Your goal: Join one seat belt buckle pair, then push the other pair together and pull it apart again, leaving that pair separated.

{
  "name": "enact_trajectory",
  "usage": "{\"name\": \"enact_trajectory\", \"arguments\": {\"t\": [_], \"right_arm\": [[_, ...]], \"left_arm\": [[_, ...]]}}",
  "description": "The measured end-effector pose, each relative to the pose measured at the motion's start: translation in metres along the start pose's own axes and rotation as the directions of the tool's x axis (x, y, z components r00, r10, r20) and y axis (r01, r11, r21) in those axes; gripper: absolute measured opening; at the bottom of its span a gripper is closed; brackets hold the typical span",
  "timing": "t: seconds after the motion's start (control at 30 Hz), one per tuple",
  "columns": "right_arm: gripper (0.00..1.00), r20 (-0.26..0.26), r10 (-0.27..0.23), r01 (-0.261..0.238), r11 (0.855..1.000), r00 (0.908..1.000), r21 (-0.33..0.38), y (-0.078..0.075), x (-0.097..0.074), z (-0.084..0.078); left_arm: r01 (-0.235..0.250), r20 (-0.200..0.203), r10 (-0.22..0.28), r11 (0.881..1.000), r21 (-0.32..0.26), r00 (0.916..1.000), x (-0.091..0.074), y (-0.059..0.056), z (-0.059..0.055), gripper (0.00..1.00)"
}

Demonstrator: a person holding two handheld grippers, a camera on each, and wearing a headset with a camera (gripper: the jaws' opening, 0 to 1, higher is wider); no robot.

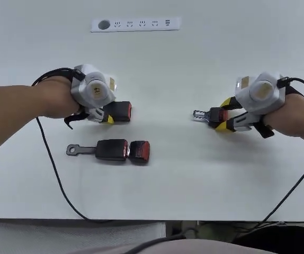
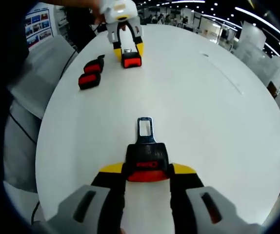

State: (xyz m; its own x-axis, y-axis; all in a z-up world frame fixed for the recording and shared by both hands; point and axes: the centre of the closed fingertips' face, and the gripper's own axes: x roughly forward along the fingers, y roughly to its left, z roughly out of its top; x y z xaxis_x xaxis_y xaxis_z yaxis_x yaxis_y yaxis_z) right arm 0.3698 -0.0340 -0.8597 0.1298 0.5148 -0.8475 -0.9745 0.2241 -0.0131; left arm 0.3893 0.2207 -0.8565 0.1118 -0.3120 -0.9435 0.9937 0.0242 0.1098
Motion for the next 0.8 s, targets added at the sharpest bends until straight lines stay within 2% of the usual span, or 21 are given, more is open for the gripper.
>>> {"name": "enact_trajectory", "arguments": {"t": [0.2,0.27,0.33,0.4,0.47,0.53,0.57,0.63,0.67,0.73,0.8], "right_arm": [[0.37,-0.066,-0.005,0.005,1.000,0.9978,-0.004,0.001,0.001,0.003],[0.43,-0.100,-0.057,0.058,0.998,0.9934,0.004,-0.006,-0.002,0.001],[0.51,-0.117,-0.091,0.085,0.995,0.9889,-0.058,-0.009,-0.005,0.002],[0.51,-0.102,-0.077,0.073,0.997,0.9918,-0.038,0.001,-0.008,0.005],[0.53,-0.083,-0.104,0.102,0.994,0.9911,-0.027,0.004,-0.015,0.010],[0.53,-0.052,-0.133,0.132,0.991,0.9897,-0.025,0.009,-0.024,0.016],[0.54,-0.038,-0.145,0.144,0.989,0.9888,-0.018,0.014,-0.030,0.019],[0.55,-0.010,-0.167,0.167,0.986,0.9859,-0.008,0.024,-0.039,0.024],[0.55,0.005,-0.176,0.176,0.984,0.9843,-0.002,0.027,-0.043,0.027],[0.57,0.024,-0.179,0.179,0.984,0.9835,0.012,0.036,-0.048,0.030],[0.61,0.069,-0.199,0.196,0.980,0.9777,0.036,0.044,-0.052,0.032]], "left_arm": [[-0.025,-0.038,0.025,1.000,0.002,0.9990,-0.001,0.001,0.000,0.33],[-0.033,-0.041,0.034,0.999,0.020,0.9986,-0.002,-0.001,0.000,0.33],[-0.036,-0.052,0.036,0.999,0.003,0.9980,-0.005,-0.002,-0.002,0.36],[-0.052,-0.045,0.050,0.998,-0.028,0.9977,-0.013,-0.004,-0.002,0.39],[-0.073,-0.037,0.071,0.996,-0.050,0.9968,-0.023,-0.006,-0.005,0.41],[-0.108,-0.036,0.105,0.990,-0.095,0.9938,-0.036,-0.008,-0.010,0.43],[-0.132,-0.022,0.131,0.980,-0.149,0.9912,-0.044,-0.010,-0.012,0.44],[-0.148,-0.004,0.150,0.969,-0.200,0.9886,-0.054,-0.017,-0.015,0.47],[-0.169,0.009,0.175,0.960,-0.222,0.9845,-0.062,-0.023,-0.018,0.48],[-0.174,0.002,0.179,0.959,-0.223,0.9839,-0.070,-0.035,-0.026,0.52],[-0.200,0.009,0.210,0.939,-0.279,0.9776,-0.082,-0.052,-0.035,0.54]]}}
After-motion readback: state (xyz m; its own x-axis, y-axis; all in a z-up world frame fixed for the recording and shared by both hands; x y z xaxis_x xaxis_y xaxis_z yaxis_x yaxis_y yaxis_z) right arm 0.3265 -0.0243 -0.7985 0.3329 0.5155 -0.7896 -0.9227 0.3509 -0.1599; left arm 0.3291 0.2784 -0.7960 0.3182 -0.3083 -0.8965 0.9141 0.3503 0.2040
